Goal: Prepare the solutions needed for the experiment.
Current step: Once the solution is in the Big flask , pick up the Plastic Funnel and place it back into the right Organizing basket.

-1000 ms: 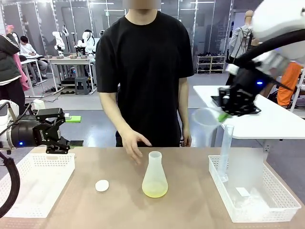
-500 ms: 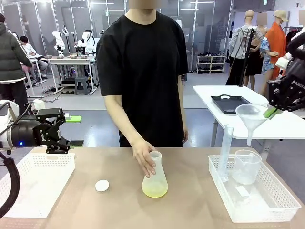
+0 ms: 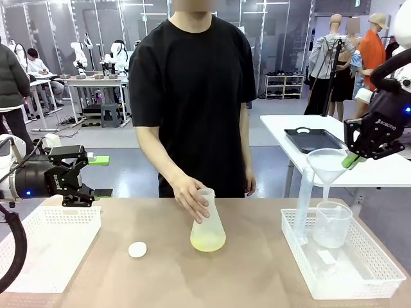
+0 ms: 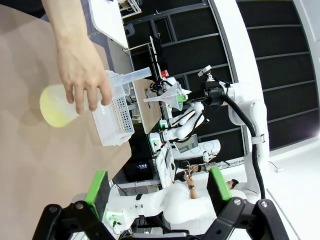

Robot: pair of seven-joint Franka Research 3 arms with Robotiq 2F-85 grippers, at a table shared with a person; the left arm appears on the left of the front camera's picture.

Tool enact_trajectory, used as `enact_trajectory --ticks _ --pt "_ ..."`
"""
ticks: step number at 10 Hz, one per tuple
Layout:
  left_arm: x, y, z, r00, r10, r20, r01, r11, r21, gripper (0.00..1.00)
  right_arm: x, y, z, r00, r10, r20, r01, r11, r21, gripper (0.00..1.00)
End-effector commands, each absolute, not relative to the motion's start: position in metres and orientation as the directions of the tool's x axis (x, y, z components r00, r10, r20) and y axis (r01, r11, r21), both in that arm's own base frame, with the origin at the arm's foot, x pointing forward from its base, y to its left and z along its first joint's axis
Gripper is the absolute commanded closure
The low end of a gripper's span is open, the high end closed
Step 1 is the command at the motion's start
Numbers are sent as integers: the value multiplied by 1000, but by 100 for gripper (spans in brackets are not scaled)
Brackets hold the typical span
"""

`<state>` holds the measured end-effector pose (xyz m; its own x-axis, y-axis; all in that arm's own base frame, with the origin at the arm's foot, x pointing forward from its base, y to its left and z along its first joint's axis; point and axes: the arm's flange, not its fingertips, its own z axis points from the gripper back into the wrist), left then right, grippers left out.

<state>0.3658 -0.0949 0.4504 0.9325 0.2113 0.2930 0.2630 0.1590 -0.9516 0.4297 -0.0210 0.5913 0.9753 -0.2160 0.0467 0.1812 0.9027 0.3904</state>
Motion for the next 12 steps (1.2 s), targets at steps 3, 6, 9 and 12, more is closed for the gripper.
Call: enact_trajectory --ticks 3,6,9,12 --pt "366 -97 453 934 221 281 255 136 -957 0 404 -32 577 877 -477 -65 481 869 116 96" --pt "366 -97 453 934 221 281 255 136 -957 0 399 -33 536 689 -714 -123 721 693 20 96" --pt "366 -97 453 934 221 281 255 136 -957 0 410 -31 502 618 -764 -185 783 620 54 96" --pt "366 -97 453 934 221 281 255 136 -957 0 424 -24 473 554 -811 -185 828 561 21 96"
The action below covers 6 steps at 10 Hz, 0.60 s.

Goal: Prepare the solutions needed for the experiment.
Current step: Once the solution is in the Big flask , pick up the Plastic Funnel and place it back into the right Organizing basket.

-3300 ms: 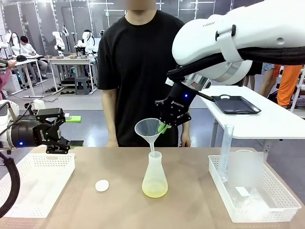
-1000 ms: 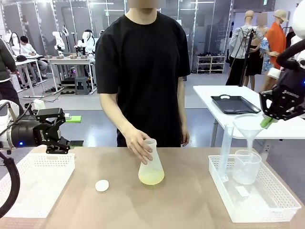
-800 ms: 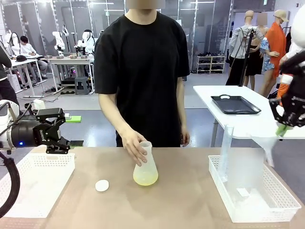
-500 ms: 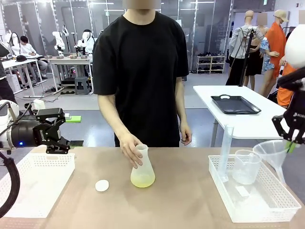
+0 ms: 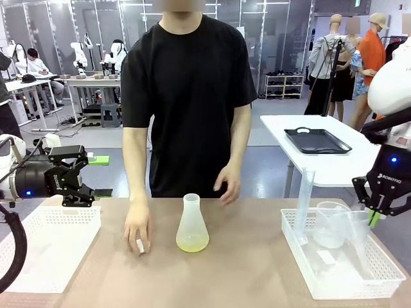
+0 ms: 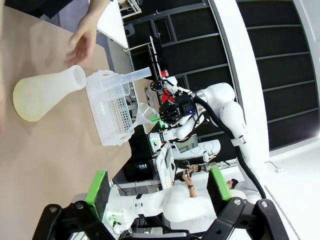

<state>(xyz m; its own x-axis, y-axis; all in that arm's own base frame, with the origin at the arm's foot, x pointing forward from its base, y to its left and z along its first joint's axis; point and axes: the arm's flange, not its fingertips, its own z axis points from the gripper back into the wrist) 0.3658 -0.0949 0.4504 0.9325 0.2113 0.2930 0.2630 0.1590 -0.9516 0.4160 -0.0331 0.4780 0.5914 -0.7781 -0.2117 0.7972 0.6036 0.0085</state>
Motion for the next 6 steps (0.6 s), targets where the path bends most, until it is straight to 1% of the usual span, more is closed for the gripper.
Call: enact_trajectory --ticks 1,3,5,6 --pt "366 -97 453 934 221 281 255 136 -957 0 430 -20 468 550 -816 -180 832 554 28 96" --pt "366 -97 453 934 221 281 255 136 -957 0 441 -15 455 517 -834 -193 847 531 -27 96" --pt "366 -97 453 934 221 281 255 136 -957 0 447 -10 445 507 -842 -183 851 523 -49 96" --pt "366 -97 453 934 221 281 255 136 -957 0 449 -9 444 502 -845 -184 855 517 -39 89"
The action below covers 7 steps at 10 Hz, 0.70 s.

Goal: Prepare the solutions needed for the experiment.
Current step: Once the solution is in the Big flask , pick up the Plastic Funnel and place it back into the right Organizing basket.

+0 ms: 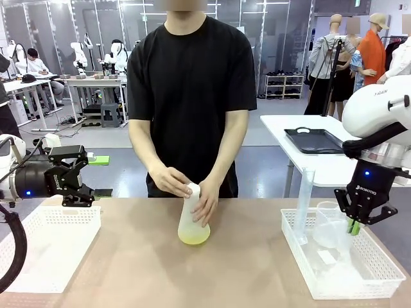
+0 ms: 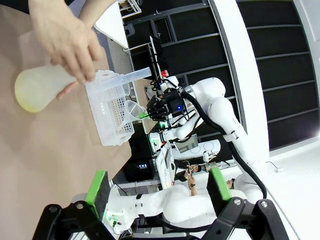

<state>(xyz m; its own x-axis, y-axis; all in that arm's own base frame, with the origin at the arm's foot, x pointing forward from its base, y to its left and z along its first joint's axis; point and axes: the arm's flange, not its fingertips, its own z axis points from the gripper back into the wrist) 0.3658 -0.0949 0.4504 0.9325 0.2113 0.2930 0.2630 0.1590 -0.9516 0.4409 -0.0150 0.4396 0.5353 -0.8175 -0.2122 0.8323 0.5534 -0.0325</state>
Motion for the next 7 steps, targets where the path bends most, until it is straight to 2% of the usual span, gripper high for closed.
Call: enact_trajectory --ticks 1,3,7 --pt "366 -97 453 934 221 281 255 136 -957 0 450 -7 443 503 -844 -184 856 517 -30 77" --pt "366 -97 453 934 221 281 255 136 -957 0 451 -6 442 508 -845 -169 855 519 -27 65" --pt "366 -97 453 934 221 281 255 136 -957 0 446 -12 442 536 -820 -202 834 551 -21 65"
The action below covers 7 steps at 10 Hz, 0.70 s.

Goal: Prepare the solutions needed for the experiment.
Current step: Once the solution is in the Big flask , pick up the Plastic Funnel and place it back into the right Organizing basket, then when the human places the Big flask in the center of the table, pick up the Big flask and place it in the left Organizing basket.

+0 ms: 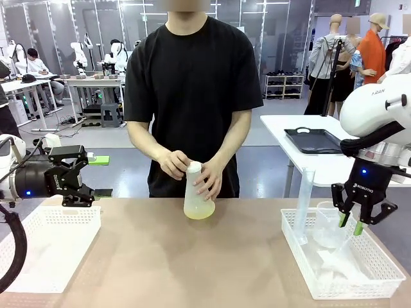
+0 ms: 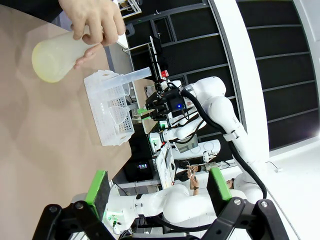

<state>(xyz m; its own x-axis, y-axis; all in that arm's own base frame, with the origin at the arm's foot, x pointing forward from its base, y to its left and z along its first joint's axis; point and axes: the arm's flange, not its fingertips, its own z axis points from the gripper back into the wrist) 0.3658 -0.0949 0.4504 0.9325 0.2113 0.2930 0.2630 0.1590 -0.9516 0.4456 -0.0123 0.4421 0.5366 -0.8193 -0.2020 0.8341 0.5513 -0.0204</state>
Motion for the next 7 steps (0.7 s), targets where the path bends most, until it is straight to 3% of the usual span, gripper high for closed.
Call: enact_trajectory --ticks 1,7 --pt "366 -97 453 934 221 281 255 136 -957 0 446 -12 442 536 -820 -202 834 551 -21 65" --pt "366 -97 453 934 221 281 255 136 -957 0 446 -12 442 536 -820 -202 834 551 -21 65"
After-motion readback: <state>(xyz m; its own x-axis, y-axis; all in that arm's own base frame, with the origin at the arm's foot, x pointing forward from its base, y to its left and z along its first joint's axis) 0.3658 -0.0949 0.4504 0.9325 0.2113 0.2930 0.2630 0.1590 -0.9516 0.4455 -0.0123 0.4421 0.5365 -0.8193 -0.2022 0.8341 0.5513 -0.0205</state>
